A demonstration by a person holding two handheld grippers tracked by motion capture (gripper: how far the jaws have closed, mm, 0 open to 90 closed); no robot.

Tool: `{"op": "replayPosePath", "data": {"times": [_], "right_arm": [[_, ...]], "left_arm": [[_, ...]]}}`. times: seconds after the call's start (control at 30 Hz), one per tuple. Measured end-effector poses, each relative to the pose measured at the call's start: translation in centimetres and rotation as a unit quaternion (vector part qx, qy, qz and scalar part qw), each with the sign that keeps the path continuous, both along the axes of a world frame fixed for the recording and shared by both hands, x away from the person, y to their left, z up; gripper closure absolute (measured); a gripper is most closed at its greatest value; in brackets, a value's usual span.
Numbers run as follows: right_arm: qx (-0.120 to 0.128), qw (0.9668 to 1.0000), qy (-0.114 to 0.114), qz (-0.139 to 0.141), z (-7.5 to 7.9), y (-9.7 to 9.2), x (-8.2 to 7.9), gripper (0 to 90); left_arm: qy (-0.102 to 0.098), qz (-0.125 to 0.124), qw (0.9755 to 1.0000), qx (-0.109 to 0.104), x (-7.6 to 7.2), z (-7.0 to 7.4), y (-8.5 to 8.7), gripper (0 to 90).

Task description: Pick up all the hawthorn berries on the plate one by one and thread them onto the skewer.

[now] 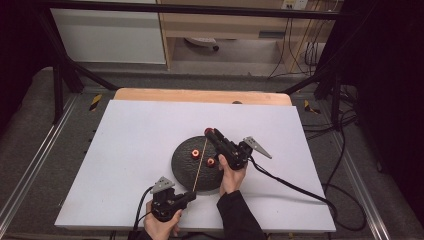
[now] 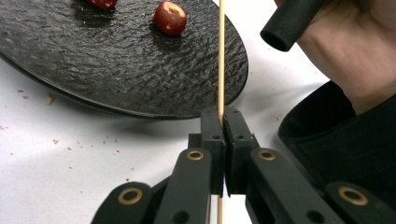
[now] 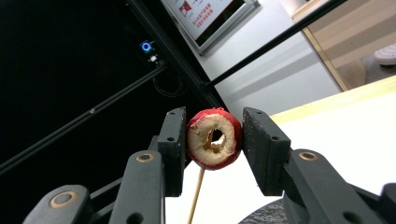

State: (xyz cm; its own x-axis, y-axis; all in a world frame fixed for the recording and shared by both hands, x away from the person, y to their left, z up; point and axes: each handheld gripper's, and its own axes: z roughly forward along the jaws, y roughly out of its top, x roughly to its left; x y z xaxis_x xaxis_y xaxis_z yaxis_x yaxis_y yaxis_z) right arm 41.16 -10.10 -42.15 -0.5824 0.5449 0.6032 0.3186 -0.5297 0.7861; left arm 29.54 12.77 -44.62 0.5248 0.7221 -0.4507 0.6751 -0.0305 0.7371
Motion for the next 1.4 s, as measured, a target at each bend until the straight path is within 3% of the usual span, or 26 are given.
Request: {"op": "replayPosePath", "data": {"times": [0.13, 0.3, 0.5, 0.7, 0.93, 1.1, 1.3, 1.4], "right_arm": [[0.006, 1.0000, 0.000, 0.006, 0.4, -0.2, 0.0, 61.6], [0.007, 0.9998, 0.007, 0.018, 0.8, -0.5, -0.1, 61.7], [-0.001, 0.9999, 0.001, 0.013, 1.0, -0.7, 0.2, 61.8], [-0.027, 0.9993, -0.003, 0.024, 1.0, -0.8, 0.2, 61.8], [-0.027, 0.9982, 0.020, 0.050, 0.6, -0.7, 0.4, 61.8], [-0.022, 0.9974, 0.026, 0.063, 0.4, -0.5, 0.2, 61.7], [-0.028, 0.9970, 0.020, 0.069, 0.7, -0.7, -0.1, 61.8], [-0.023, 0.9972, 0.018, 0.069, 0.8, -0.8, 0.0, 61.8]], "left_arm": [[-0.004, 0.010, 0.9999, -0.011, 0.1, 0.1, -0.3, 88.5], [-0.004, -0.002, 1.0000, 0.009, 0.1, -0.1, -1.5, 88.8], [0.014, -0.016, 0.9996, 0.019, 0.2, -0.3, -0.9, 88.8], [0.029, -0.030, 0.9981, 0.046, 0.3, -0.2, -0.5, 88.9], [-0.005, -0.023, 0.9986, 0.047, 0.4, 0.4, 0.2, 88.8], [-0.008, -0.012, 0.9990, 0.043, 0.7, 0.4, 0.0, 88.8], [0.000, -0.019, 0.9987, 0.047, 0.9, 0.3, -0.5, 88.9], [-0.014, -0.018, 0.9987, 0.046, 1.0, 0.3, -0.2, 88.8]]}}
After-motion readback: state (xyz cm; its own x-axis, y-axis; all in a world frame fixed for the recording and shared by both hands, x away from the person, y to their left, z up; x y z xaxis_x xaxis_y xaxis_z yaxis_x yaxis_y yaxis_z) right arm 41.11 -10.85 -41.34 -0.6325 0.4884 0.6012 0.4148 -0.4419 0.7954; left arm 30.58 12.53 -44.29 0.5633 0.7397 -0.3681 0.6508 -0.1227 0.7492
